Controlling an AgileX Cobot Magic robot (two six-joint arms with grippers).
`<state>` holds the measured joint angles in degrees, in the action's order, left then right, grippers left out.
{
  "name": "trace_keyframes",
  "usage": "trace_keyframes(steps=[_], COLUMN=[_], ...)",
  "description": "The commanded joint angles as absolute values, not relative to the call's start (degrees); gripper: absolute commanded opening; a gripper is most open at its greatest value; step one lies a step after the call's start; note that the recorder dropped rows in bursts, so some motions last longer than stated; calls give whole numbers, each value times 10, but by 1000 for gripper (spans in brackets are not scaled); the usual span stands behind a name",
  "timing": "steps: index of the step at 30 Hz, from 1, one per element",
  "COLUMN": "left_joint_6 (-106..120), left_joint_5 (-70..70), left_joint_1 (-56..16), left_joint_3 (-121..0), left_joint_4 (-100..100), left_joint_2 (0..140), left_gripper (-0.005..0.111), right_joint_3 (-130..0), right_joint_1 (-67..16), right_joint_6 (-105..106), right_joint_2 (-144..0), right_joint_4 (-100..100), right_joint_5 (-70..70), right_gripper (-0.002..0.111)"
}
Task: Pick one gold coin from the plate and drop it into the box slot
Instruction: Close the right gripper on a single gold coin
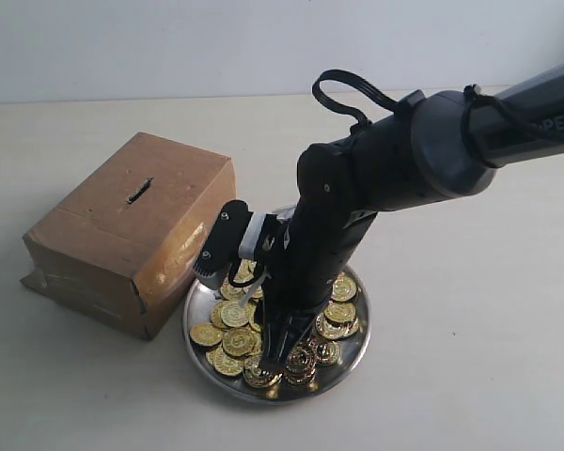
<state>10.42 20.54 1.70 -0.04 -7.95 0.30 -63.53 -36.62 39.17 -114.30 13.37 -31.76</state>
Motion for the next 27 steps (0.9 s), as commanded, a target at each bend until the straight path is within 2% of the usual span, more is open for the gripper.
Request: trace_keyframes(steps=[1, 8, 9, 12, 14, 22, 27], left_joint_6=[103, 103, 103, 103, 103, 103, 103], left_joint_5=[200, 200, 200, 200, 200, 200, 200], left_joint_1=[17, 17, 17, 17, 17, 17, 17], left_joint_3=[0, 0, 0, 0, 0, 0, 0], left_joint_4=[-83, -83, -83, -83, -83, -83, -83], left_joint_2=[0, 0, 0, 0, 0, 0, 0], left_gripper=[0, 0, 0, 0, 0, 0, 0], right_joint_3=[-640, -640, -640, -640, -640, -640, -667], right_joint_1=[-366, -366, -366, -366, -366, -366, -366], right_joint_6=[389, 389, 389, 389, 389, 389, 389], right_joint_2=[-1141, -1141, -1141, -1141, -1141, -1141, -1140], right_joint_4=[129, 129, 129, 129, 129, 129, 129], right_joint_5=[-328, -328, -328, -327, -327, -325, -361], right_gripper=[38, 32, 33, 49, 49, 26, 26])
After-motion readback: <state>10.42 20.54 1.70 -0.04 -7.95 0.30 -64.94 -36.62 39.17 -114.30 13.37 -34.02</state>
